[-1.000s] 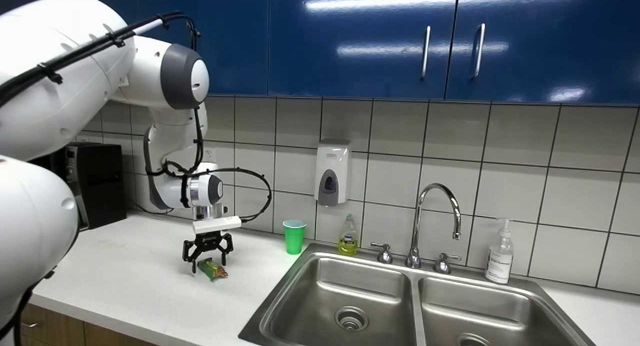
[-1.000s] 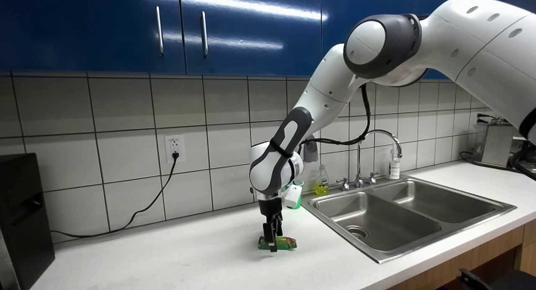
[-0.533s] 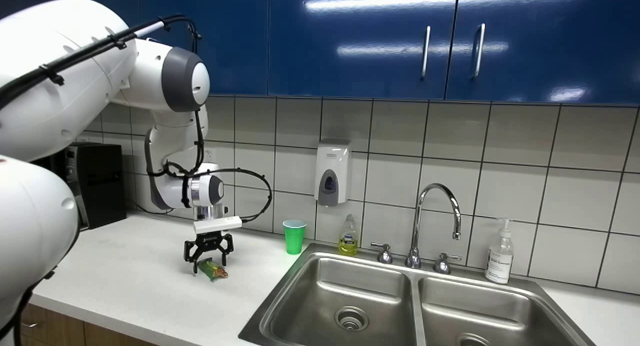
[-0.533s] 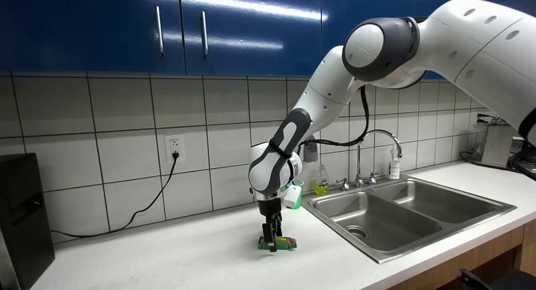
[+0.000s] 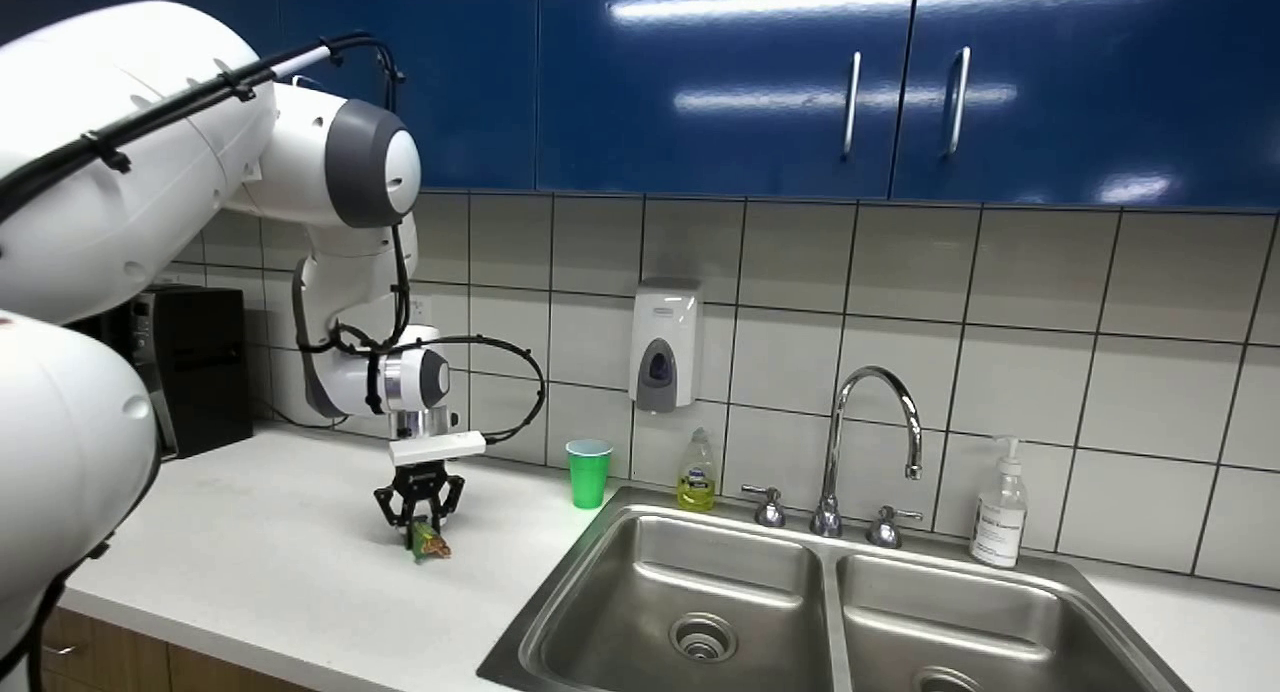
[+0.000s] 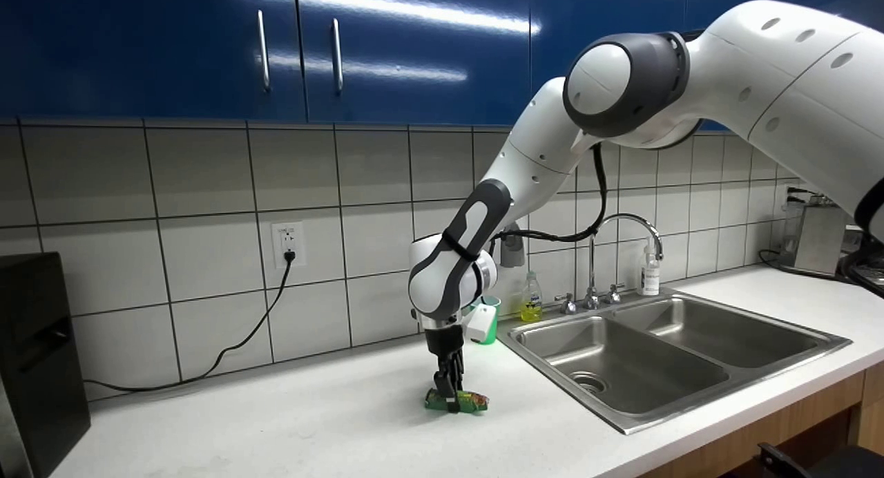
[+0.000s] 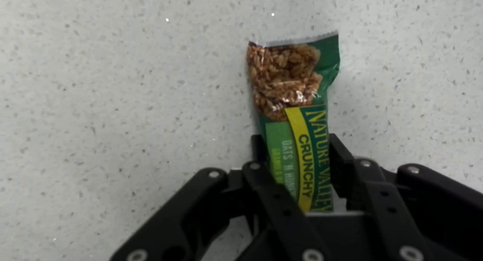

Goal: Pick up the green object from the counter and put it in the sink

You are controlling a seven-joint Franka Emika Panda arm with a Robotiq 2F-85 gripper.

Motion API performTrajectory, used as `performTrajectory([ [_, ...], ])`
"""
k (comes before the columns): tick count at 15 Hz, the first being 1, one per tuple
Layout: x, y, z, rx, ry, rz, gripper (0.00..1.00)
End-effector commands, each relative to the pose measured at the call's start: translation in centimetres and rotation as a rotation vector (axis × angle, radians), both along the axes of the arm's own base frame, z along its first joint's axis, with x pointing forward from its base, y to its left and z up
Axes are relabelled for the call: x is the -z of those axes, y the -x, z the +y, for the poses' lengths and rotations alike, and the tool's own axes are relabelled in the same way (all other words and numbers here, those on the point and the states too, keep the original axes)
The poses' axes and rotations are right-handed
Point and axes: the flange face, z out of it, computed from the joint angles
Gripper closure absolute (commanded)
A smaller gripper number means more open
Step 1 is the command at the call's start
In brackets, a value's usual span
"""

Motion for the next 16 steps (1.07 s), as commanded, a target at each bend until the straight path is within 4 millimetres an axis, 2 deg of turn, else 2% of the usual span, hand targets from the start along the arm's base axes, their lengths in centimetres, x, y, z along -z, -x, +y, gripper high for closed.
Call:
performTrajectory([
  [1, -0.1, -0.7, -0.2, -0.018, 0.002, 0.023, 0.84],
  [8, -0.4, -0.7, -0.1, 0.009, 0.013, 0.015, 0.84],
  [16, -4.0, -0.6, 0.3, 0.04, 0.01, -0.042, 0.84],
])
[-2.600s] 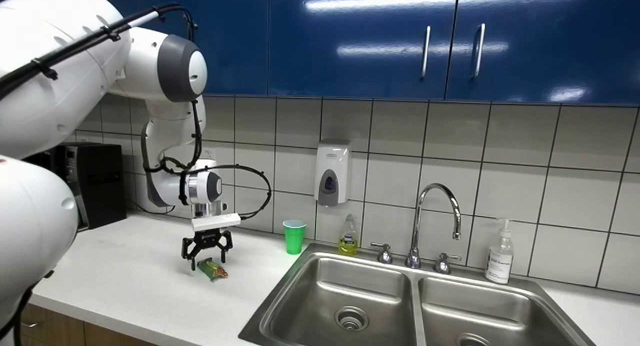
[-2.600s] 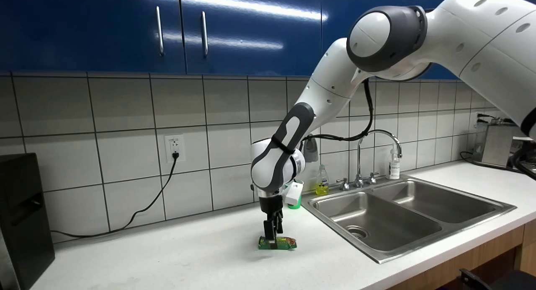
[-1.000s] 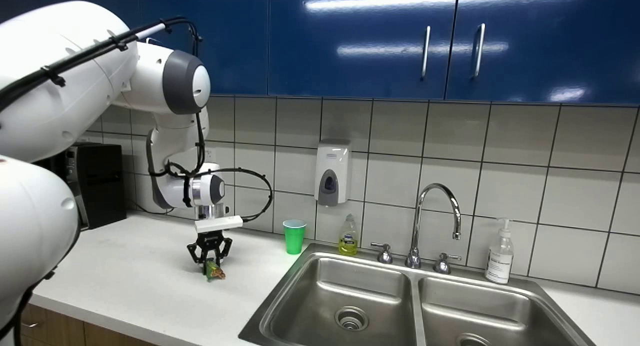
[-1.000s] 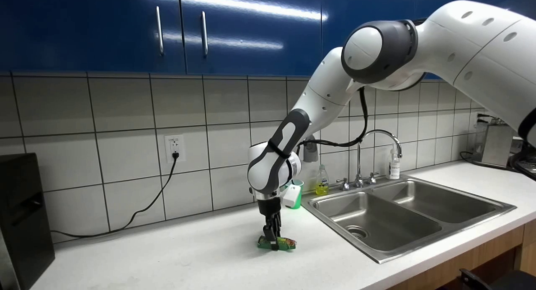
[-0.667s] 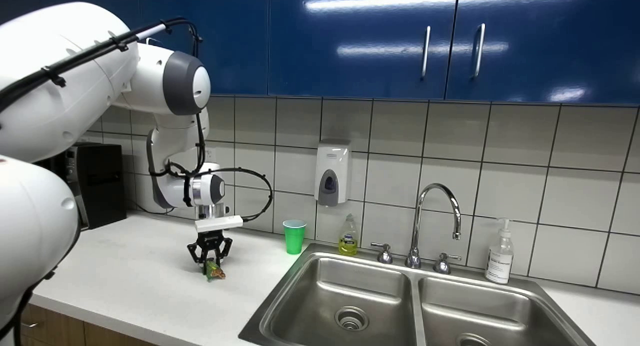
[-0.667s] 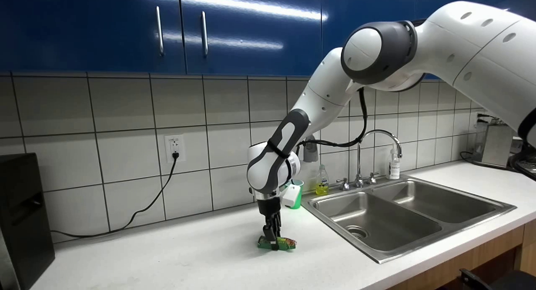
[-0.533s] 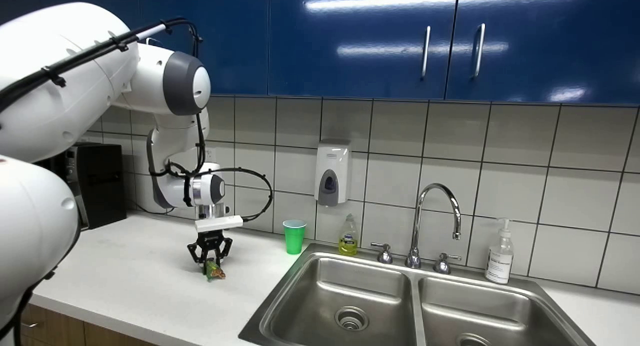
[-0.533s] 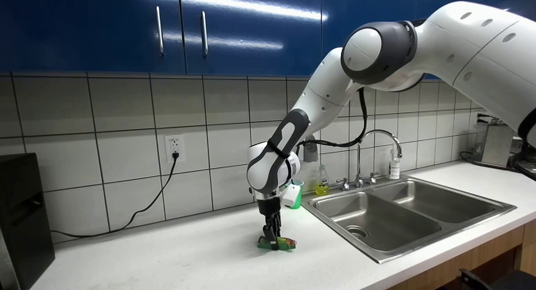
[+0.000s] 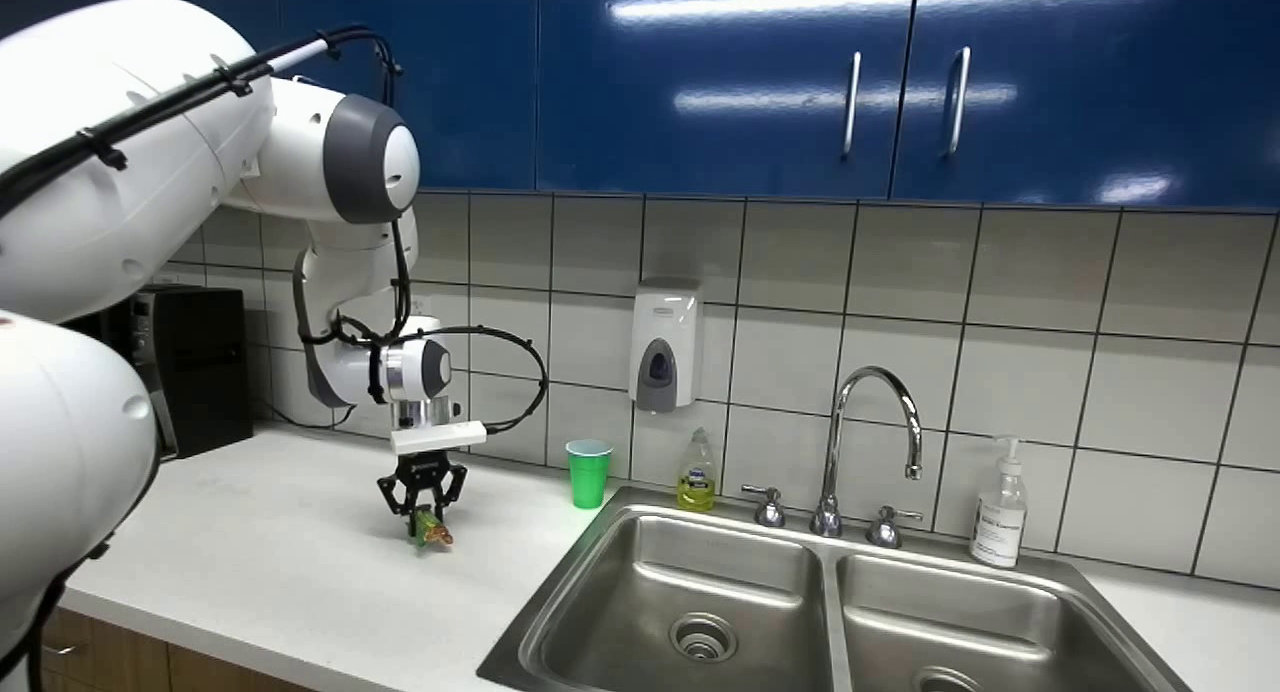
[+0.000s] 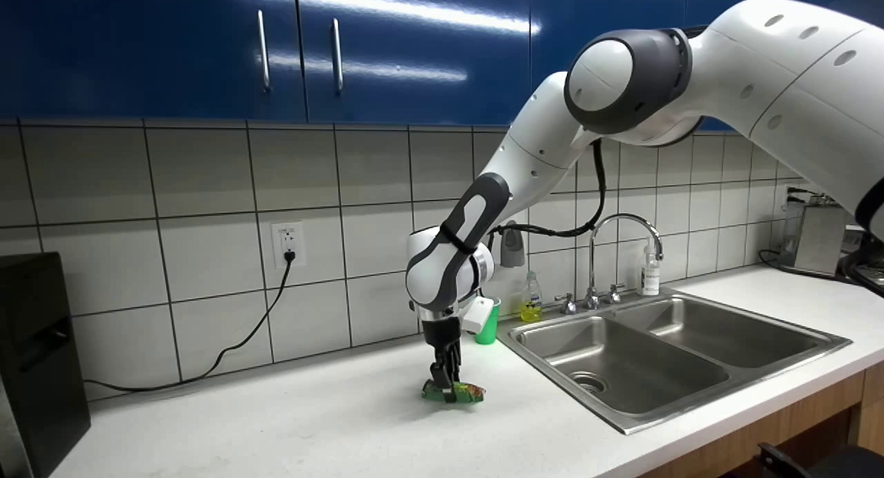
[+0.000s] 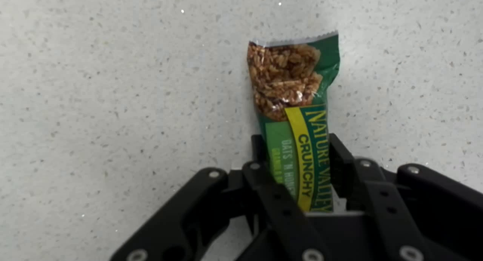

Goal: Pick up the green object from the counter and put it in the sink

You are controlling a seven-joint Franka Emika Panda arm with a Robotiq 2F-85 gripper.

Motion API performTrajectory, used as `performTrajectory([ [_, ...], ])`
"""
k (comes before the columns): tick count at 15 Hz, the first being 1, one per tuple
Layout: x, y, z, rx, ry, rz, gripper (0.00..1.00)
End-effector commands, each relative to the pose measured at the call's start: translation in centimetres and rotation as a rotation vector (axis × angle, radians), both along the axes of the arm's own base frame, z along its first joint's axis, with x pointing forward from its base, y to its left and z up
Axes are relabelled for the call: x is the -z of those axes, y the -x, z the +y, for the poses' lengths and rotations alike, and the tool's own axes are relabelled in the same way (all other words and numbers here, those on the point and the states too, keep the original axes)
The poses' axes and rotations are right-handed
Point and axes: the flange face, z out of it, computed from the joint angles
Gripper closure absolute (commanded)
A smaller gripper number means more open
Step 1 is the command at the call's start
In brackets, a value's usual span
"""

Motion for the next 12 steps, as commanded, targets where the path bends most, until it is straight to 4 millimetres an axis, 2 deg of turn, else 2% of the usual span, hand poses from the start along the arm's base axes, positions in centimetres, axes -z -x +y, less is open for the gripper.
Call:
performTrajectory([
  [1, -2.9, 0.4, 0.0, 0.027, 0.008, -0.029, 0.84],
  [4, -3.9, 0.9, -0.1, 0.089, 0.007, -0.034, 0.84],
  [12, -5.1, 4.0, -0.7, 0.516, -0.058, -0.11, 0.84],
])
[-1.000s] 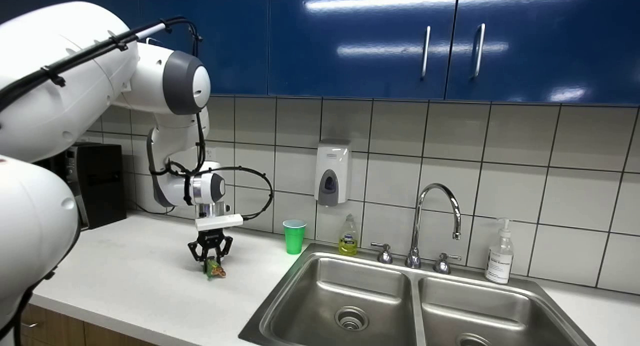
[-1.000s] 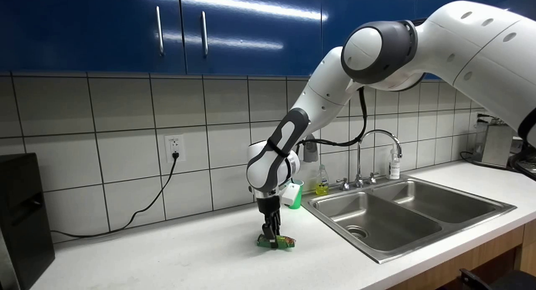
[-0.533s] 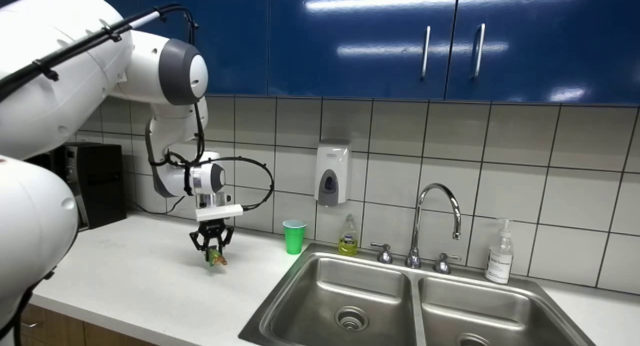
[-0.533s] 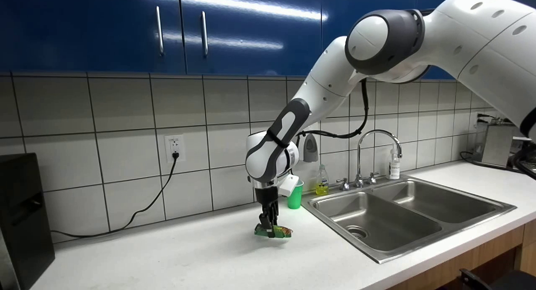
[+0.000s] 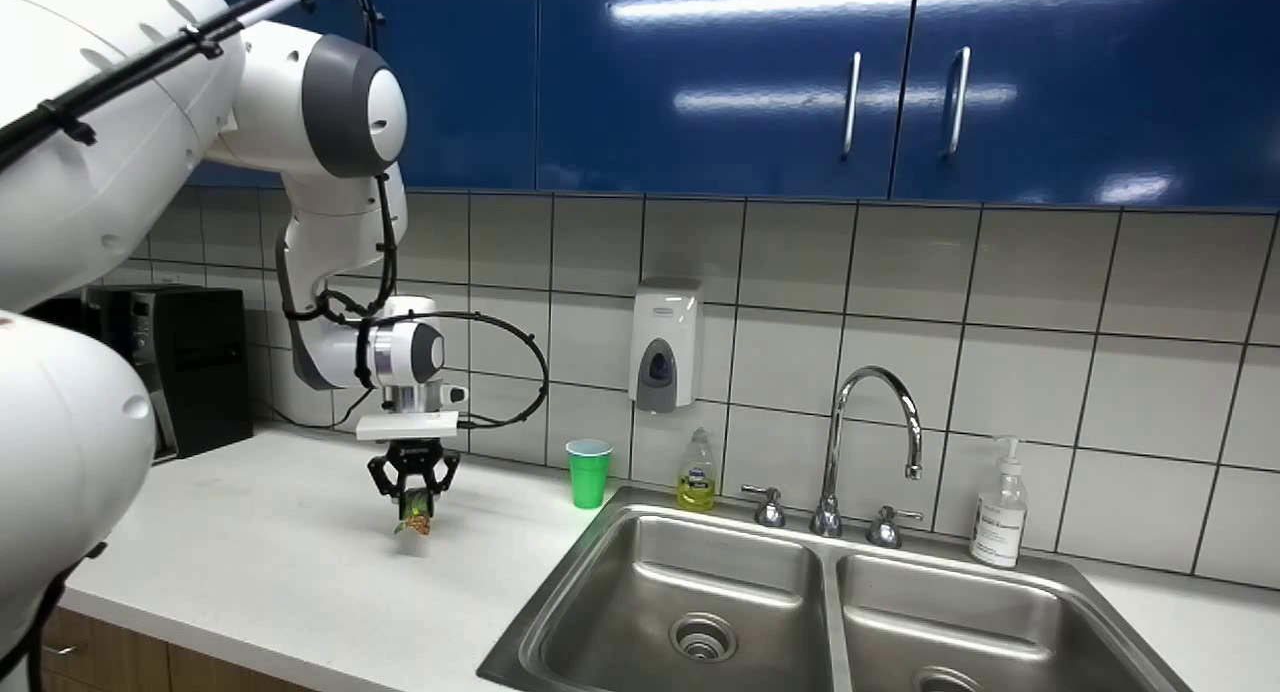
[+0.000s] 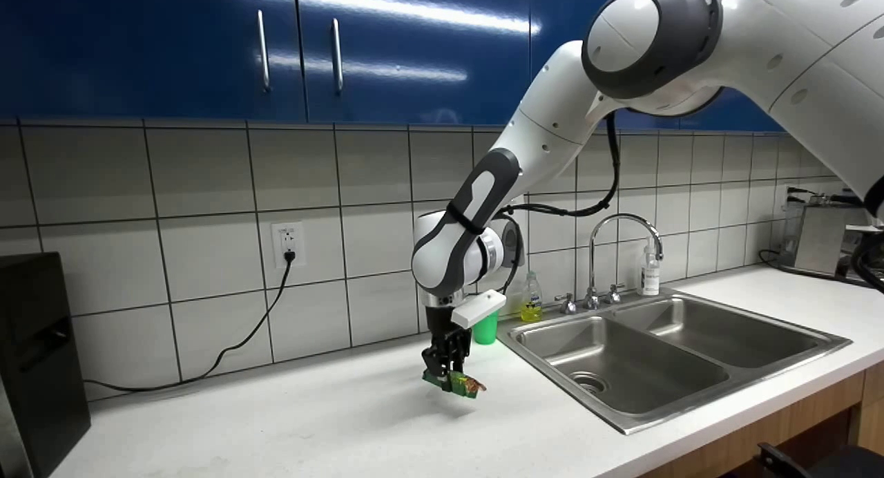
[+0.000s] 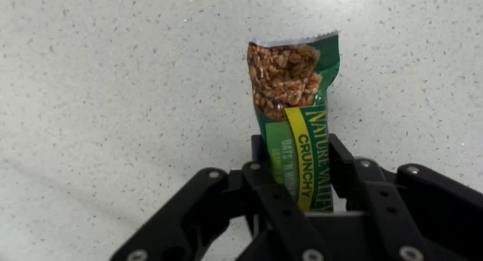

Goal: Pick up the green object from the counter and put it in the sink

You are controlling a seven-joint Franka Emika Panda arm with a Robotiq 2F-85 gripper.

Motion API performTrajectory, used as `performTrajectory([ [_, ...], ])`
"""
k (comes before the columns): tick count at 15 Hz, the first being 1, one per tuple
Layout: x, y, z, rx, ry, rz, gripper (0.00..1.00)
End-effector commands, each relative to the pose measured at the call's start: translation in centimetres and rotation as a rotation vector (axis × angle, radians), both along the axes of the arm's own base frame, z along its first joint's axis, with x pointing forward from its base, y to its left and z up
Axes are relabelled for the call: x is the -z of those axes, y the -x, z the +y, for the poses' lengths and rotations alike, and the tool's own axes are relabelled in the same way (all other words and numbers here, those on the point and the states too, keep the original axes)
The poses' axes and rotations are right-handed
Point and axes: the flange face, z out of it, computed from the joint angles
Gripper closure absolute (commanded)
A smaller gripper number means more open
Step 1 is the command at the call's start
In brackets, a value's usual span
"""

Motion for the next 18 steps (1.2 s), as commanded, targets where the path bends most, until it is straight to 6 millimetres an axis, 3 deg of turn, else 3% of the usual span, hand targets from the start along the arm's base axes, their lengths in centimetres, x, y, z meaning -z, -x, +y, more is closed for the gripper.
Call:
performTrajectory([
  [1, -2.1, 2.5, -0.5, 0.186, -0.039, -0.059, 0.84],
  [5, -3.3, 4.3, -1.3, 0.38, -0.073, -0.133, 0.84],
  [8, -4.3, 5.3, -3.1, 0.529, -0.081, -0.18, 0.84],
  [18, -7.3, 7.7, -14.6, 0.927, -0.037, -0.24, 0.84],
])
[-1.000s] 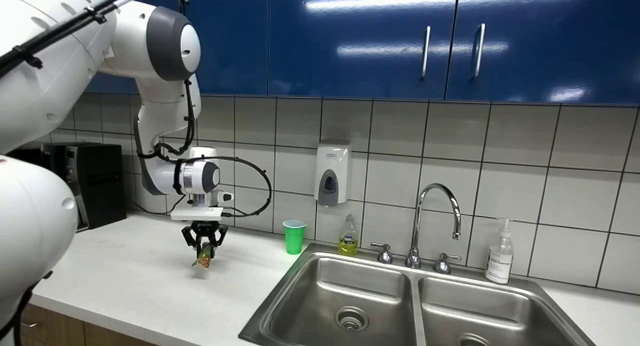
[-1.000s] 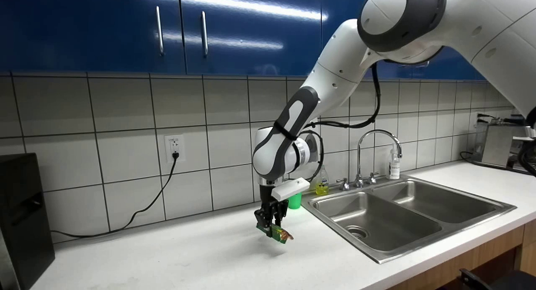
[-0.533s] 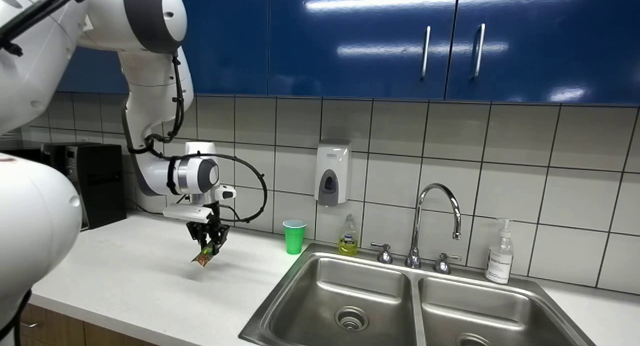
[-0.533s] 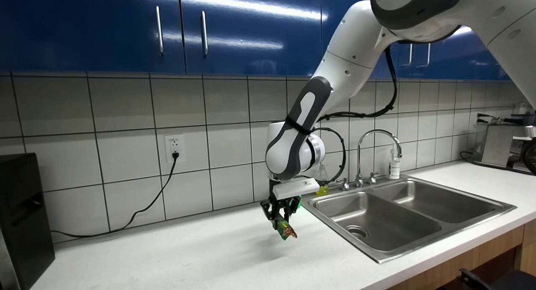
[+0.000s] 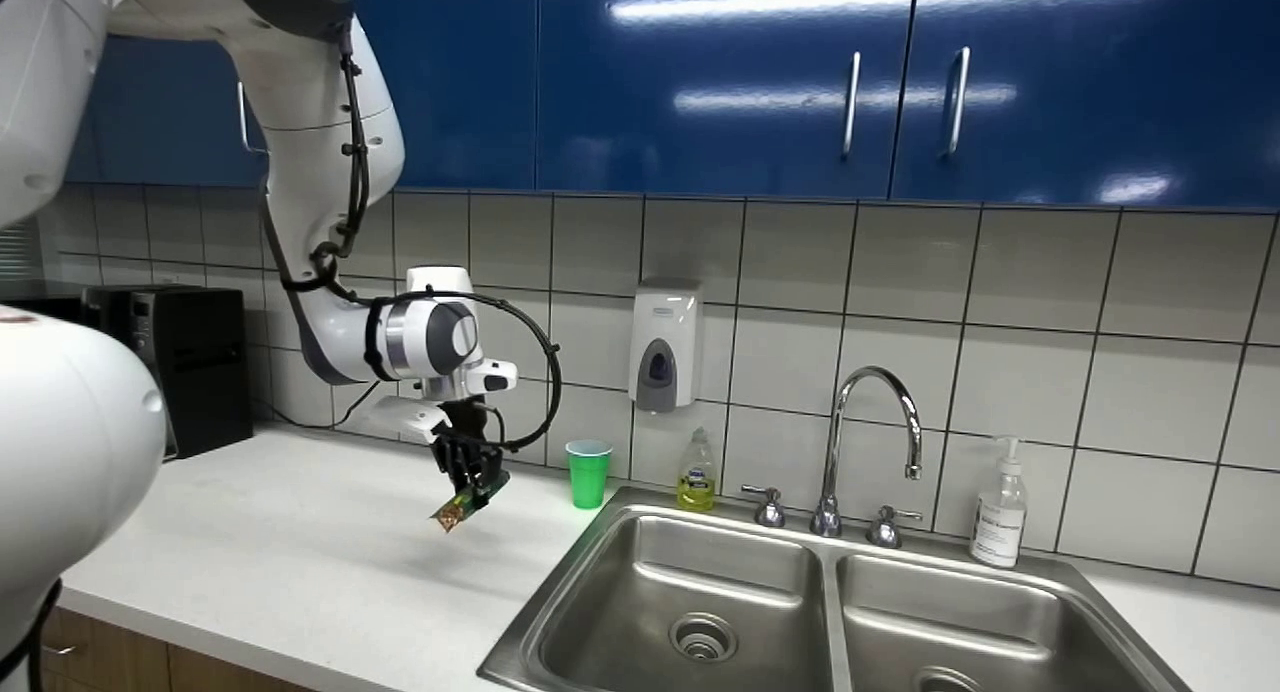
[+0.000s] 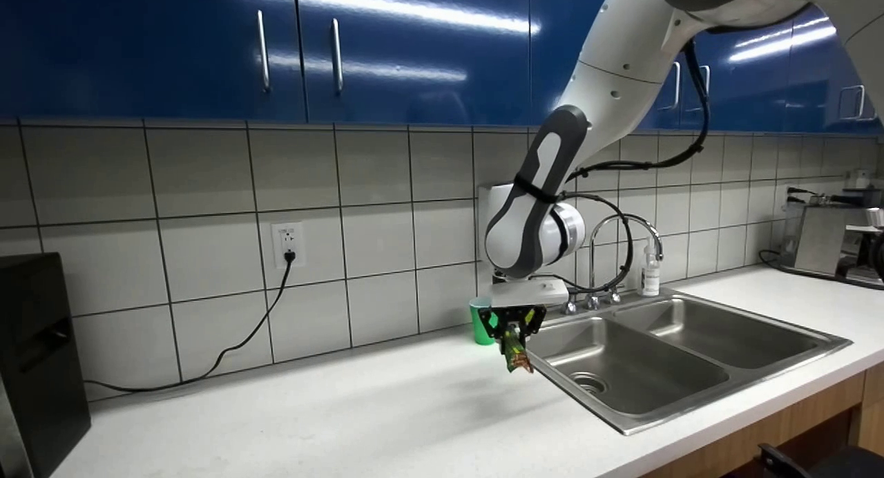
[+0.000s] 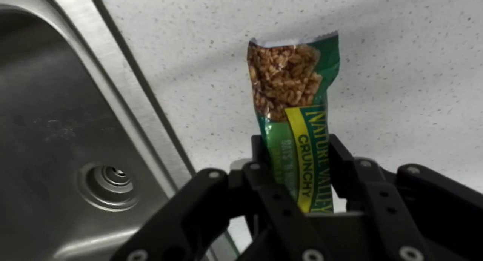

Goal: Pick up the green object from the counter and put it in the sink

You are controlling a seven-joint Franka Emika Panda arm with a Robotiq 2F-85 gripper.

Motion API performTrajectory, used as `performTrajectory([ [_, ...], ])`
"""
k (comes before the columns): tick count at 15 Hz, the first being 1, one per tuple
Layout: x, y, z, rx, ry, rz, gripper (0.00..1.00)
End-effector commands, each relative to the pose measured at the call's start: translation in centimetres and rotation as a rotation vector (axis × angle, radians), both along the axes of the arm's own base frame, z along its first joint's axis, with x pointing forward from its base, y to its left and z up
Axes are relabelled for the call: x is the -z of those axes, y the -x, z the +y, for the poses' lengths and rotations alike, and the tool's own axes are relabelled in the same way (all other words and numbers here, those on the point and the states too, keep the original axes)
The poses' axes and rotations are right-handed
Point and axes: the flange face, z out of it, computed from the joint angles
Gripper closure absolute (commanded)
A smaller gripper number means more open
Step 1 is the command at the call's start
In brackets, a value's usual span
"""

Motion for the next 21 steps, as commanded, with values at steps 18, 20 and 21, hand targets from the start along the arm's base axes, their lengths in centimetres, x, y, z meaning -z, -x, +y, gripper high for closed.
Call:
performTrajectory([
  [18, 1.3, 0.7, -24.1, 0.469, -0.088, 0.059, 0.84],
  [20, 2.5, -0.5, -25.5, 0.483, -0.088, 0.076, 0.84],
  [21, 3.1, -1.1, -26.1, 0.49, -0.087, 0.086, 0.84],
])
